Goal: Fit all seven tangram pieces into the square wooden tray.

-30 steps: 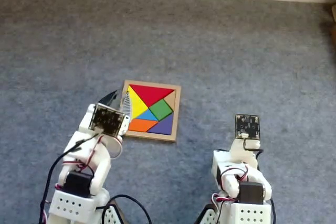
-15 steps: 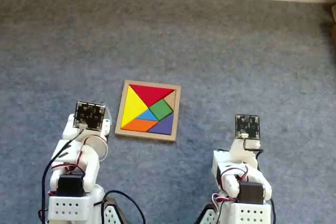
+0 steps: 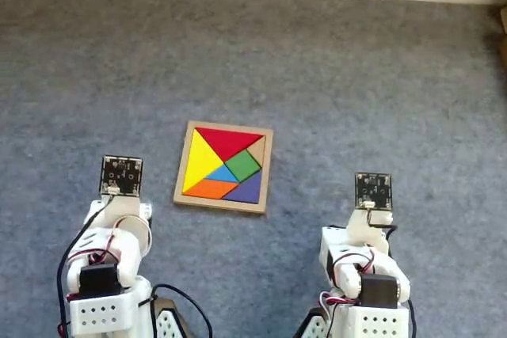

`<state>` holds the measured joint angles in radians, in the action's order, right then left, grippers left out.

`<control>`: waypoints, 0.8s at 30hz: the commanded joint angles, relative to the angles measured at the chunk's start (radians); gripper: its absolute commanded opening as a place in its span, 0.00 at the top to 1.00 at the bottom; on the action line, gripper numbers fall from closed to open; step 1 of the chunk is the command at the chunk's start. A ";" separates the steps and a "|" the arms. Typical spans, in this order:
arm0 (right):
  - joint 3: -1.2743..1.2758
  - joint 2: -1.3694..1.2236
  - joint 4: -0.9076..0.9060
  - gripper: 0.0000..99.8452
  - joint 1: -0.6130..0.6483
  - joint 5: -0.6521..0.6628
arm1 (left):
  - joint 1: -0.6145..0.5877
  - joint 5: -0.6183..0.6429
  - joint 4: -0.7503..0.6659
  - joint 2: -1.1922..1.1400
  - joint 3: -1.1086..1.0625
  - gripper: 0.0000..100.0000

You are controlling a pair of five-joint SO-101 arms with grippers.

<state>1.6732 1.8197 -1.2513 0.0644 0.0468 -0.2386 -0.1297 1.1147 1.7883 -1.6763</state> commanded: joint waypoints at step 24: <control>0.131 0.022 -0.004 1.00 -0.013 -0.005 | -0.018 0.003 0.204 0.028 -0.019 0.91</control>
<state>1.6732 1.8197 -1.2513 0.0644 0.0468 -0.2463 -0.1297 1.3142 1.7883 -1.6763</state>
